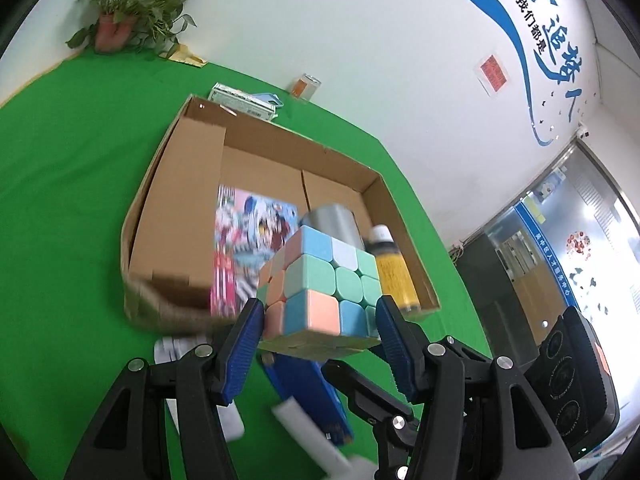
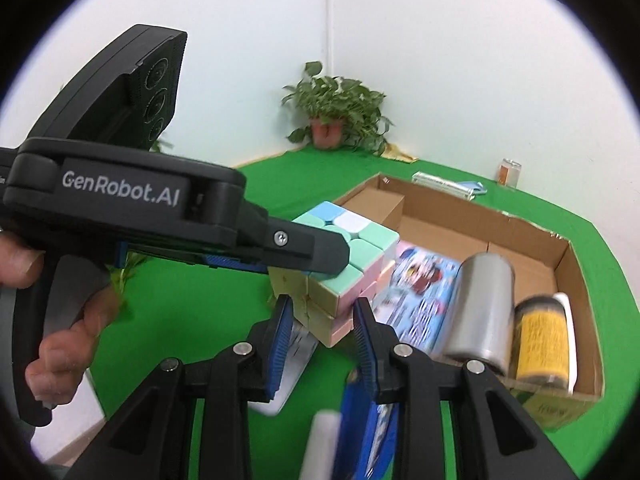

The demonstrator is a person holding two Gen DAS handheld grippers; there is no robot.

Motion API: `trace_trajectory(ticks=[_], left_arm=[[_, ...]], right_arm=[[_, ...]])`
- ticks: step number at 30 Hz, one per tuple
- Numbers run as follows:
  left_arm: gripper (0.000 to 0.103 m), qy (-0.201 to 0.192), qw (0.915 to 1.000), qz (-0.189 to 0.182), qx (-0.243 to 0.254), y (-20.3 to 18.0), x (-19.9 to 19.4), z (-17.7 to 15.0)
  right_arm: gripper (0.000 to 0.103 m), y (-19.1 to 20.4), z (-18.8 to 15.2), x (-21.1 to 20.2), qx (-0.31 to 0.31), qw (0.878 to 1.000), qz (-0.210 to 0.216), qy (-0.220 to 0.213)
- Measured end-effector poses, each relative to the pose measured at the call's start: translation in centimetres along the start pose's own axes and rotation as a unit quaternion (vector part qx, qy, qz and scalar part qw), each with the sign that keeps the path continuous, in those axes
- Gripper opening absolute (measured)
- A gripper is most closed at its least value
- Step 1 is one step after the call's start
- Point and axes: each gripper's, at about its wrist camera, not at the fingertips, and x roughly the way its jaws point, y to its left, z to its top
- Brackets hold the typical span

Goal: Organize rigid objects
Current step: 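Carry the Rubik's cube into the box and lower it against the game box, then open the left gripper and withdraw it toward the white hair dryer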

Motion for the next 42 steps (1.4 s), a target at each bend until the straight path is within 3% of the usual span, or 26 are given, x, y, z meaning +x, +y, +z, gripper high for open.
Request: trace_trajectory(ticks=[7,16,21,28,30,35,42], left_arm=[[0.055,0.035,0.9993,0.014,-0.001,2.0,5.2,3.7],[0.054,0.083,0.9957,0.040,-0.011,5.0,10.1,2.4],[0.053,0.087,0.9955,0.035,-0.008,5.0,9.3,1.7],[0.053,0.064,0.9975,0.029,-0.010,5.2,7.6,2.1],[0.044,0.069,0.9970,0.033,-0.010,5.4,8.2,2.0],[0.033,0.064,0.9967,0.042,-0.027,6.5,8.2,1.8],[0.033,0.065,0.9964,0.037,-0.039,6.8,7.9,1.6]], right_arm=[[0.030,-2.8,1.0,4.4,0.022,0.999,0.006,0.027],[0.028,-4.5,-1.0,8.9,0.045,0.994,0.026,0.095],[0.028,-4.8,-1.0,9.2,0.050,0.992,0.042,0.109],[0.031,-5.3,-1.7,8.6,0.058,0.989,0.073,0.113],[0.030,-5.2,-1.7,9.1,0.065,0.987,0.093,0.111],[0.030,-4.8,-1.7,9.3,0.063,0.988,0.093,0.106],[0.031,-4.4,-1.8,8.7,0.058,0.989,0.078,0.111]])
